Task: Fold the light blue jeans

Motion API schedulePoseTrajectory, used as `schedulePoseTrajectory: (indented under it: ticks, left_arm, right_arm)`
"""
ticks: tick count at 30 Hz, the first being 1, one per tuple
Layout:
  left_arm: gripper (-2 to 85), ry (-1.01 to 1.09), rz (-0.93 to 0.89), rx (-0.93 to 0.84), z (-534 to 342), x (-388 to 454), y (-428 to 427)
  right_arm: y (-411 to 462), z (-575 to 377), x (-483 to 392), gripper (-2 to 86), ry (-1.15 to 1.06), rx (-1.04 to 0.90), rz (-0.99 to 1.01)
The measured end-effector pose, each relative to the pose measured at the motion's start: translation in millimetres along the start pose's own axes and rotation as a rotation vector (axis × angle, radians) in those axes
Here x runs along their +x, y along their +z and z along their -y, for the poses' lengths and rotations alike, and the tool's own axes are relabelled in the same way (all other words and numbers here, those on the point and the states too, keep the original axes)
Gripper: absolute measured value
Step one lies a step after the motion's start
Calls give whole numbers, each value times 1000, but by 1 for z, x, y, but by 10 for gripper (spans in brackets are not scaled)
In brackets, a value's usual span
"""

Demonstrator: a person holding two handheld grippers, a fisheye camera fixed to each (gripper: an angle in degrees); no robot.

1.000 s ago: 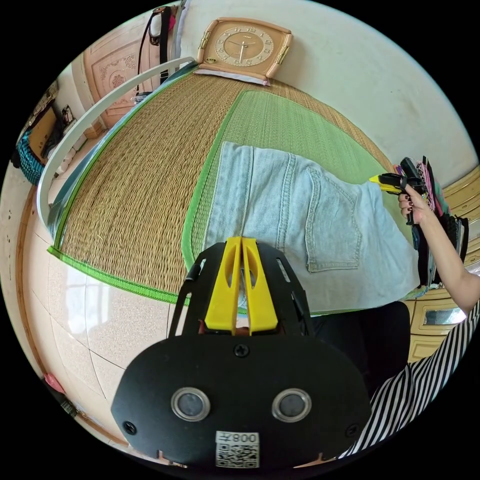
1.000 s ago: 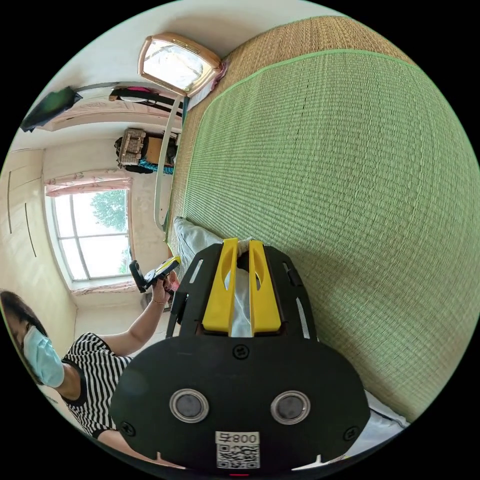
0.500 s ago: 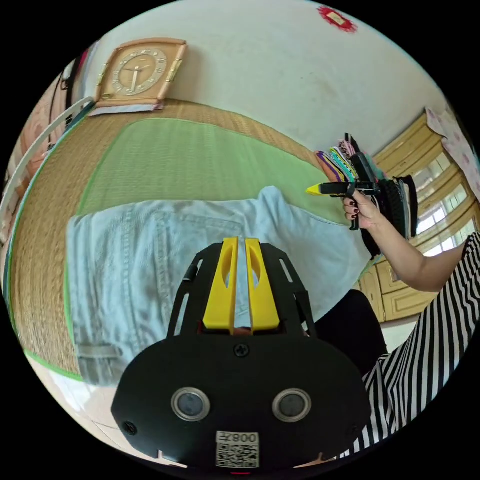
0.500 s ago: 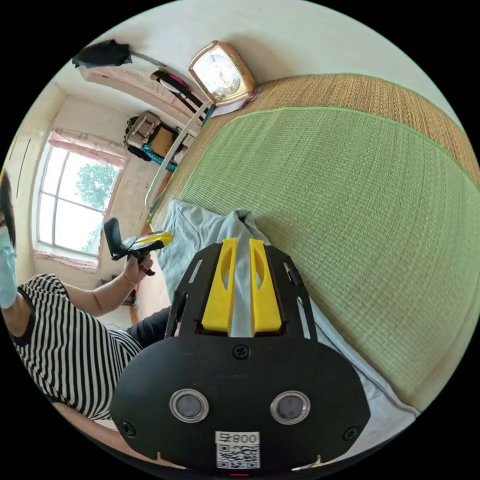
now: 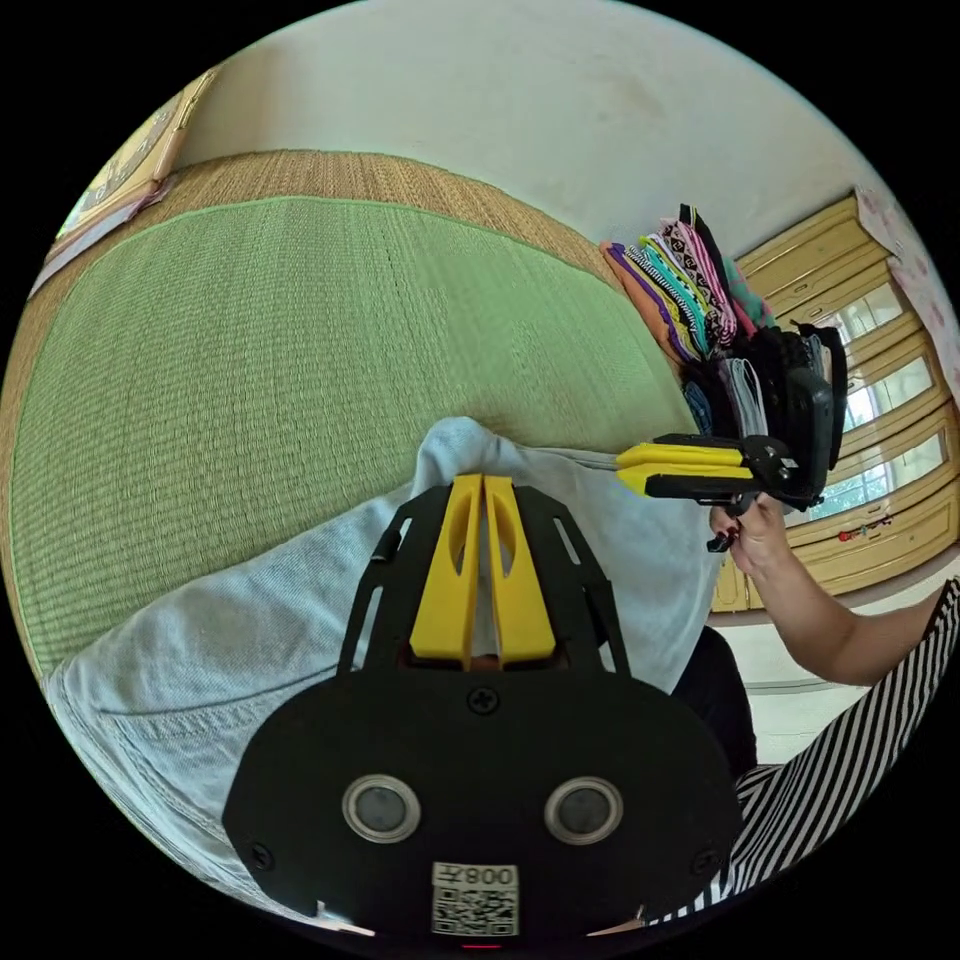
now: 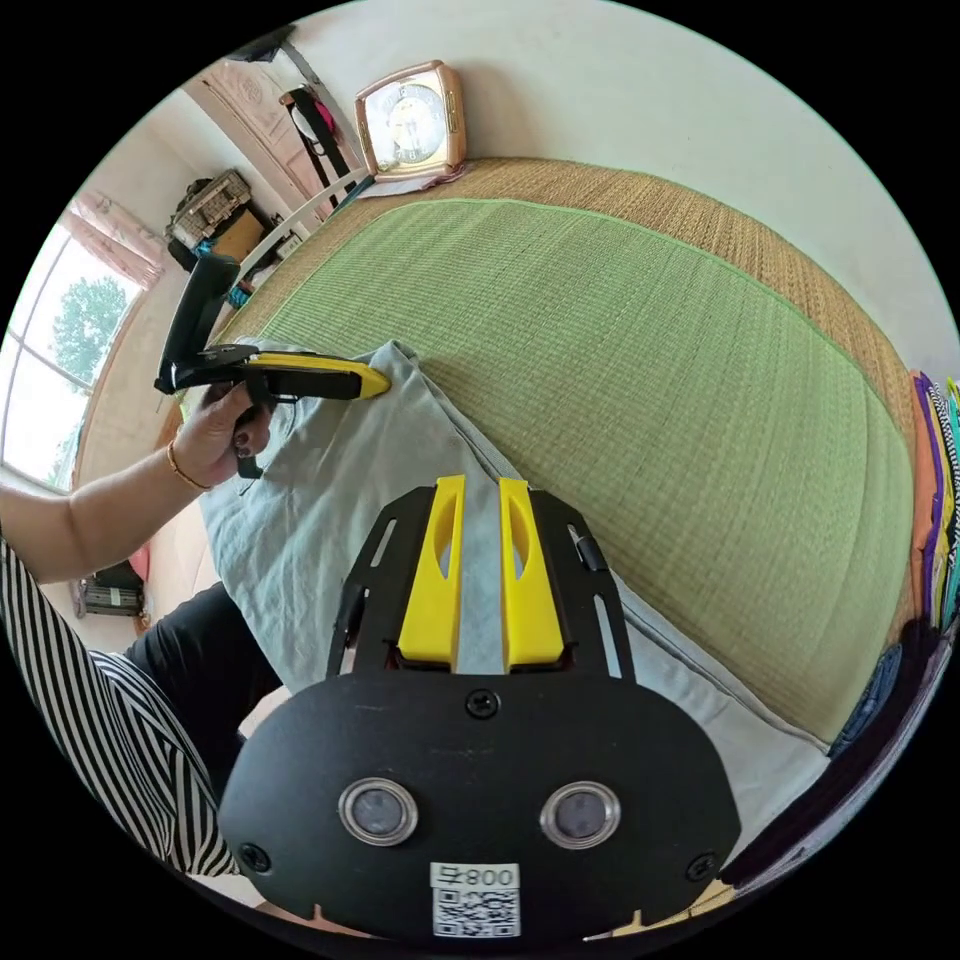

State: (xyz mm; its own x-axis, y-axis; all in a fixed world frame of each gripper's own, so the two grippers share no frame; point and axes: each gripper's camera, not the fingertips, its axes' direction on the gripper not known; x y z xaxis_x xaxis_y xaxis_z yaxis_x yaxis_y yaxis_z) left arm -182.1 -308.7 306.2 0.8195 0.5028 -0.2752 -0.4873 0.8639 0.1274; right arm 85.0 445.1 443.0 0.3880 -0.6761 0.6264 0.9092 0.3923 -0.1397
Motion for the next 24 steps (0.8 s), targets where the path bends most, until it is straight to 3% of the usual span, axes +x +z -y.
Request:
schedulePoseTrajectory:
  ticks: [6,17,24]
  left_arm:
    - [11,43,-18,-6,18,13,20]
    - [2,88,-19,24,45,33,38]
    - [1,64,106,-42,73,32,76]
  right_arm:
    - [24,-15,-19,61,-61,-88,-82]
    - [5,-36,-58,8,-105,9,-167]
    - [39,-33,-38,9,6,-34,-129]
